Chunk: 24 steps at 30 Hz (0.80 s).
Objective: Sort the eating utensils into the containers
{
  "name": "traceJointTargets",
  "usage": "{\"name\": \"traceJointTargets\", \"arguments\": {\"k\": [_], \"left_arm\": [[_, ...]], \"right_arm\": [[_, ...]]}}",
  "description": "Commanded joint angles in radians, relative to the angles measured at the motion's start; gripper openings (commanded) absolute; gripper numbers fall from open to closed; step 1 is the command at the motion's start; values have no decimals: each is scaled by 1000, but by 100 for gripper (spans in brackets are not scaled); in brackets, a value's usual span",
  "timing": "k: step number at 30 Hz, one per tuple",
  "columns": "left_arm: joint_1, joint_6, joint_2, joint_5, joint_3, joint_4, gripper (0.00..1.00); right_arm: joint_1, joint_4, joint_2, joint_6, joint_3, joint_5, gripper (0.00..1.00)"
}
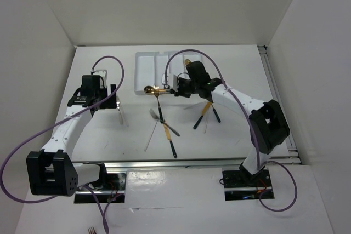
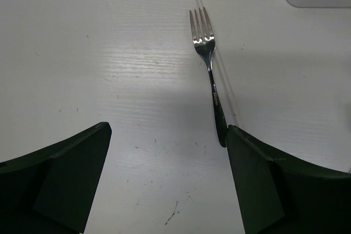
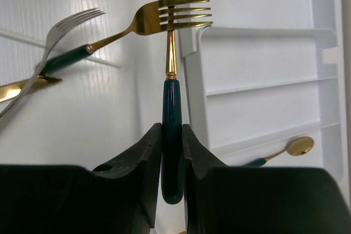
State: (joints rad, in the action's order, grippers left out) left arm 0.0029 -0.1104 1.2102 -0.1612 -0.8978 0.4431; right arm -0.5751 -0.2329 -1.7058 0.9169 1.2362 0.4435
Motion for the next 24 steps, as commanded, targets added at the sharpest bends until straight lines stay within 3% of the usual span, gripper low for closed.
{"name": "traceJointTargets", "arguments": {"k": [1,14,18,24], "left_arm": [[-3,-17,3,17,-3,-24,100],[-3,-17,3,26,-12,-43,100],[-3,-17,3,26,-3,-43,100],[-3,-28,-6,25,7,-43,100]], "right_arm": [[-11,87,44,-43,-11,-23,0],[-29,35,92,-61,-23,89,0],[-80,66,80,-70,-34,41,0],[-170,268,16,-124,-52,-224,0]]}}
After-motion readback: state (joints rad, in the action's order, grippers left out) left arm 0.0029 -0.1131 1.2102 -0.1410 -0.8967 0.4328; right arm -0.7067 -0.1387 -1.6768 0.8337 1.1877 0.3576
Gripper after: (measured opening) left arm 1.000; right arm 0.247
